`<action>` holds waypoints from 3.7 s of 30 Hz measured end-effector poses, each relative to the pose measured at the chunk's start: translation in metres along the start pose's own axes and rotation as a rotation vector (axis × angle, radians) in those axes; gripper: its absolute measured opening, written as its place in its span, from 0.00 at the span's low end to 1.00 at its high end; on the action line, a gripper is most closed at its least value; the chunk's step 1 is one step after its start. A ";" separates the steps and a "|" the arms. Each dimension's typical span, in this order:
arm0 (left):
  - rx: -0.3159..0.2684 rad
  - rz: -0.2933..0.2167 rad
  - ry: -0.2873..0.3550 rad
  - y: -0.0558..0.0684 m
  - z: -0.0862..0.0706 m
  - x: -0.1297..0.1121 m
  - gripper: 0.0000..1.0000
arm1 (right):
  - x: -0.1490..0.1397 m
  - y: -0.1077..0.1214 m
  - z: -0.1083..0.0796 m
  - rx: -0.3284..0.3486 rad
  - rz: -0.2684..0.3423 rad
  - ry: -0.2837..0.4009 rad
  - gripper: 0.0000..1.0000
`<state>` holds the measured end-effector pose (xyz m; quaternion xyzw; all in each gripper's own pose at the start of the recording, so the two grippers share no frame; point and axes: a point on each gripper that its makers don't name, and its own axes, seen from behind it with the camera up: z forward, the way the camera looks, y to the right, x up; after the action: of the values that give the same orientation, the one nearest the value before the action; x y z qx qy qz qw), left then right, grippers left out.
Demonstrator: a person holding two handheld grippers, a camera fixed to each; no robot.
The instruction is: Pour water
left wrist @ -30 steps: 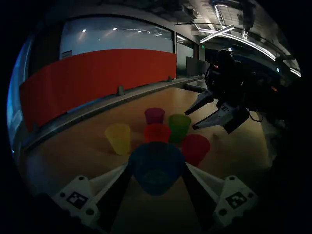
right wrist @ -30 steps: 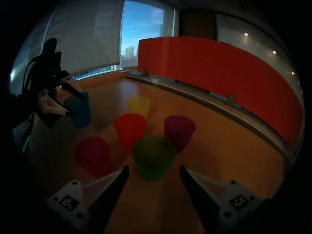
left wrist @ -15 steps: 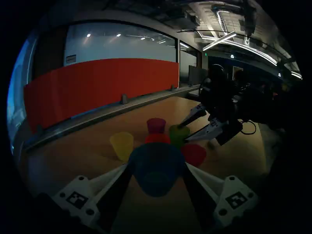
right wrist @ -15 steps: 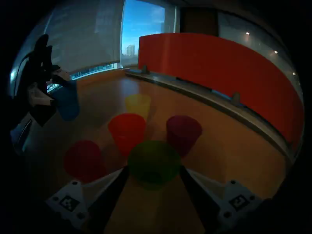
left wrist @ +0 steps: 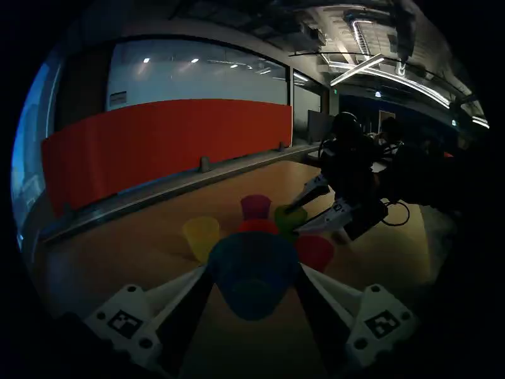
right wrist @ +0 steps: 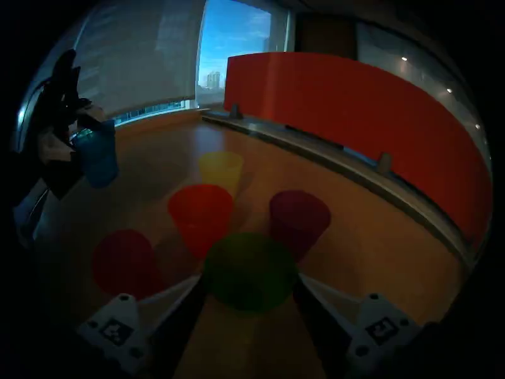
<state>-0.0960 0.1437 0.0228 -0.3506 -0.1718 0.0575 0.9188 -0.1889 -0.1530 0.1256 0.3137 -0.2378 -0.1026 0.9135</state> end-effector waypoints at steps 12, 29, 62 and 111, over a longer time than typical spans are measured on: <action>0.008 -0.018 0.021 -0.005 -0.003 0.003 0.86 | 0.018 -0.006 -0.021 0.016 0.025 0.048 0.90; 0.017 -0.002 0.093 0.007 -0.017 0.030 0.86 | 0.065 -0.037 -0.082 0.017 -0.001 0.186 0.91; 0.015 0.001 0.189 0.026 -0.033 0.058 0.86 | 0.118 -0.052 -0.134 -0.022 0.007 0.426 0.92; 0.081 0.196 0.283 0.026 -0.043 0.123 0.86 | 0.127 -0.121 -0.130 0.147 -0.068 0.462 0.90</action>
<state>0.0341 0.1641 0.0098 -0.3330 -0.0034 0.1040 0.9372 -0.0185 -0.2224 0.0082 0.4025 -0.0187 -0.0414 0.9143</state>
